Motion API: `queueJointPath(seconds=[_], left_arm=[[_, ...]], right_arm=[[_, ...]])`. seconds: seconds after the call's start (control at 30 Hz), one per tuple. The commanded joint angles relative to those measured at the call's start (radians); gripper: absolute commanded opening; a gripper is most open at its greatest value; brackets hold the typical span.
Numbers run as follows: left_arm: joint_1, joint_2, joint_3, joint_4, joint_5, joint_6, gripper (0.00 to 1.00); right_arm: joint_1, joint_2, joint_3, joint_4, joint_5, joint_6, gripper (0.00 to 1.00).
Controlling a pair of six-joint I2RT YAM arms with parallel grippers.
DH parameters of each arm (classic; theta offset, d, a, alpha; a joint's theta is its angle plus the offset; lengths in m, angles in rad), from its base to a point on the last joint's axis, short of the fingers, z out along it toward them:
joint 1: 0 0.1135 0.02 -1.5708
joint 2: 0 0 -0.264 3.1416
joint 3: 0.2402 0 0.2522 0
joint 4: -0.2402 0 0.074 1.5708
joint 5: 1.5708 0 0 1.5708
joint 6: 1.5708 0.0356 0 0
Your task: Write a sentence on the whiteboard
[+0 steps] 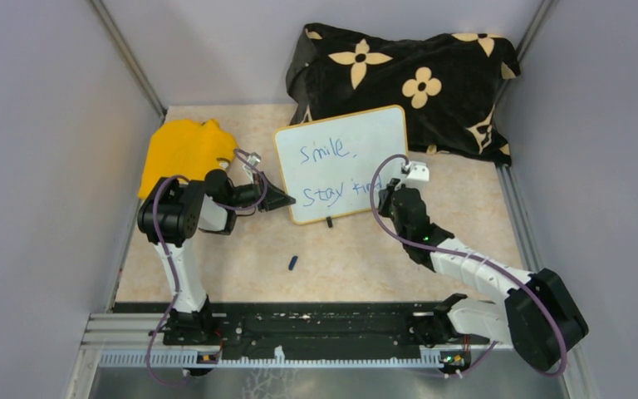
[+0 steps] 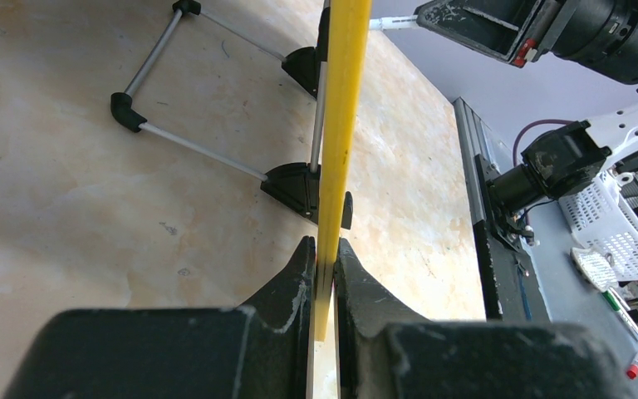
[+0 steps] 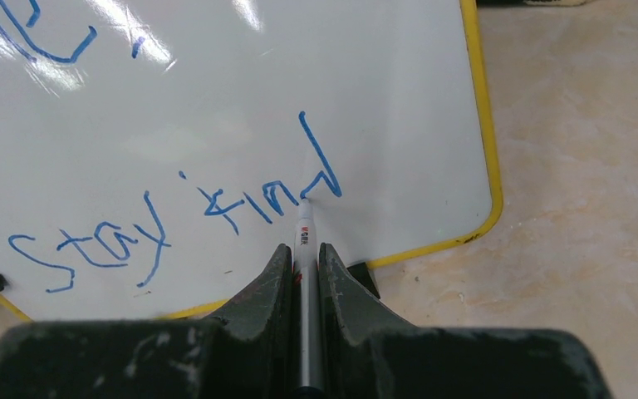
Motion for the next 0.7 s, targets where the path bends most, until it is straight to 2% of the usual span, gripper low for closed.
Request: queueJointPath(seconds=[0.0,0.67], left_arm=[[-0.005,0.015,0.005,-0.070,-0.018,0.009,0.00],[-0.006,0.013,0.006,-0.070,-0.017,0.008,0.00]], right_arm=[[-0.011,-0.022,-0.016,-0.024,0.009,0.011,0.00],[-0.011,-0.018,0.036,-0.065,0.104,0.002,0.00]])
